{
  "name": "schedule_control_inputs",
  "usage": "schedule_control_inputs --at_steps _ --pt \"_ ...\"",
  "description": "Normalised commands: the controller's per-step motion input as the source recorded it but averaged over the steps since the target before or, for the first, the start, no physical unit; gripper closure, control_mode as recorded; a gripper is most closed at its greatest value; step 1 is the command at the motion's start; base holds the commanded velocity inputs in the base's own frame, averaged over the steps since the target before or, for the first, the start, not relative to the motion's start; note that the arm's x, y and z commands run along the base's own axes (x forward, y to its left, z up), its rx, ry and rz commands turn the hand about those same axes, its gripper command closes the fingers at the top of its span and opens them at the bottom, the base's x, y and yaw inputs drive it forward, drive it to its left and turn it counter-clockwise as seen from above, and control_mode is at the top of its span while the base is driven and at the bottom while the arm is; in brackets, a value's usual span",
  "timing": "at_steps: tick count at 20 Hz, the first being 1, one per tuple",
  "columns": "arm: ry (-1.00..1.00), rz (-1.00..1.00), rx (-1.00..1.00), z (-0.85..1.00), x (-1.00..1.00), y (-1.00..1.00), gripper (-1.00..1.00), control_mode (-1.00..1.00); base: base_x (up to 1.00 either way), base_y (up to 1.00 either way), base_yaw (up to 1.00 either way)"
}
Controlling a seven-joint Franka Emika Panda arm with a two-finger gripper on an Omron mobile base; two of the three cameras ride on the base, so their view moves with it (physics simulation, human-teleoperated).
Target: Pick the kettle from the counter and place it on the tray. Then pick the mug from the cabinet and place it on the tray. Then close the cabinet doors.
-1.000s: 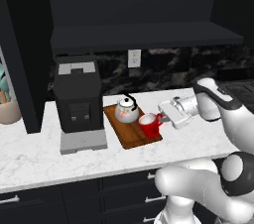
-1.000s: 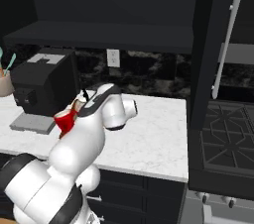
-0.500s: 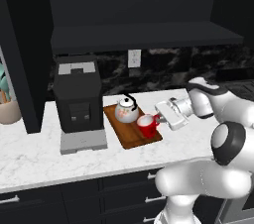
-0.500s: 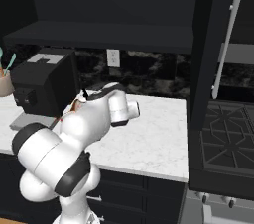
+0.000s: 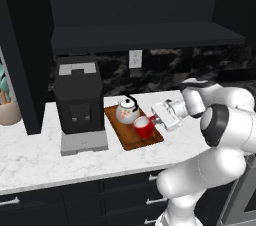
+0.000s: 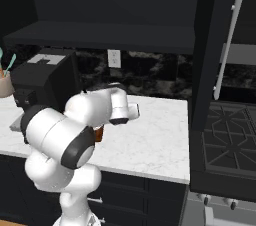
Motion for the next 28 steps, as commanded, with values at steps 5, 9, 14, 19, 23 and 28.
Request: schedule_control_inputs --at_steps 5,9,14,19,23,28 --pt "0.0 0.0 0.0 -0.31 0.24 0.09 1.0 -1.0 0.0 0.0 0.0" --pt "0.0 0.0 0.01 -0.22 0.29 0.1 1.0 -1.0 0.0 0.0 0.0" --pt "-0.01 0.0 0.04 -0.21 0.33 0.1 1.0 -1.0 0.0 0.0 0.0" --pt "0.0 0.0 0.01 -0.26 0.33 -0.01 1.0 -1.0 0.0 0.0 0.0" --pt "0.0 0.01 0.0 -0.32 0.3 -0.04 1.0 -1.0 0.0 0.0 0.0" --pt "-0.05 0.05 0.0 -0.36 0.11 -0.11 1.0 -1.0 0.0 0.0 0.0"
